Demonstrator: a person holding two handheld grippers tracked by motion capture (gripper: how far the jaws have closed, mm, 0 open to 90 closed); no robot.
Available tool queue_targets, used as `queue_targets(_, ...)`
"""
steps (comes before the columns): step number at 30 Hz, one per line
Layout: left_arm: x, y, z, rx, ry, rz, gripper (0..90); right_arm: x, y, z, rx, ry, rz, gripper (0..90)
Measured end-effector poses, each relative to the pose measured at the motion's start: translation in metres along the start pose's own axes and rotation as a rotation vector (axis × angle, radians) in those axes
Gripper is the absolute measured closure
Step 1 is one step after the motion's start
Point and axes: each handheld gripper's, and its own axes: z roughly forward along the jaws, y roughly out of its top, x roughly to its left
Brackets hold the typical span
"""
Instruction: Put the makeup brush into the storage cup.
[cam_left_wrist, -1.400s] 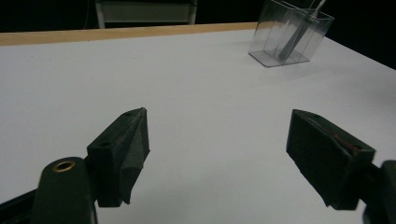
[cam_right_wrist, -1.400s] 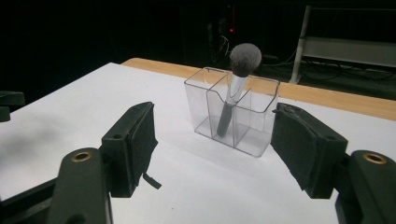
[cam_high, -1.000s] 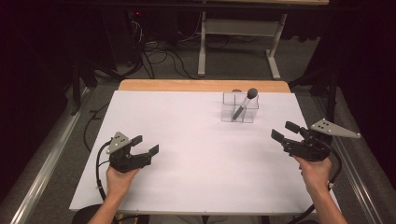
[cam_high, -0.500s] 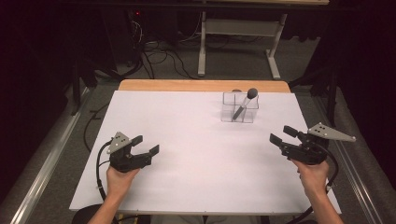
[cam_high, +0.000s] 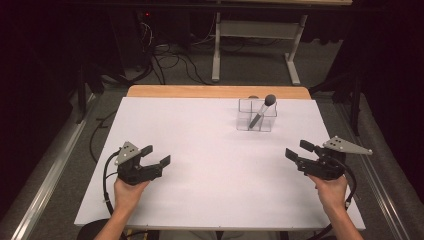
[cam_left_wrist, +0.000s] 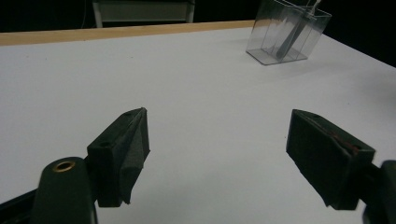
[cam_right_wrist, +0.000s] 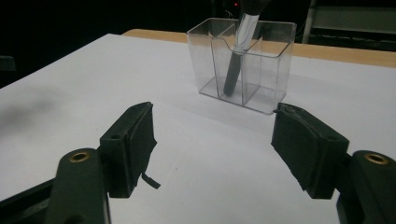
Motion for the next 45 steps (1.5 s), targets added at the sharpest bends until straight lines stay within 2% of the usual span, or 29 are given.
queue_targets(9,0.0,0.0,0.0,0.0,-0.002,0.002,21.7,-0.001,-0.007,0.004,0.006,-0.005,0.004,31.5)
queue_targets(22,0.0,0.0,0.0,-0.001,-0.003,0.002,21.7,-0.001,-0.017,0.009,-0.003,-0.035,0.018,31.3)
queue_targets(35,-0.001,0.0,0.0,-0.007,-0.005,-0.001,21.7,0.001,-0.027,0.018,0.031,-0.038,-0.008,31.0)
queue_targets(45,-0.001,0.0,-0.001,-0.007,-0.007,0.001,21.7,0.001,-0.033,0.021,0.027,-0.042,-0.009,30.8)
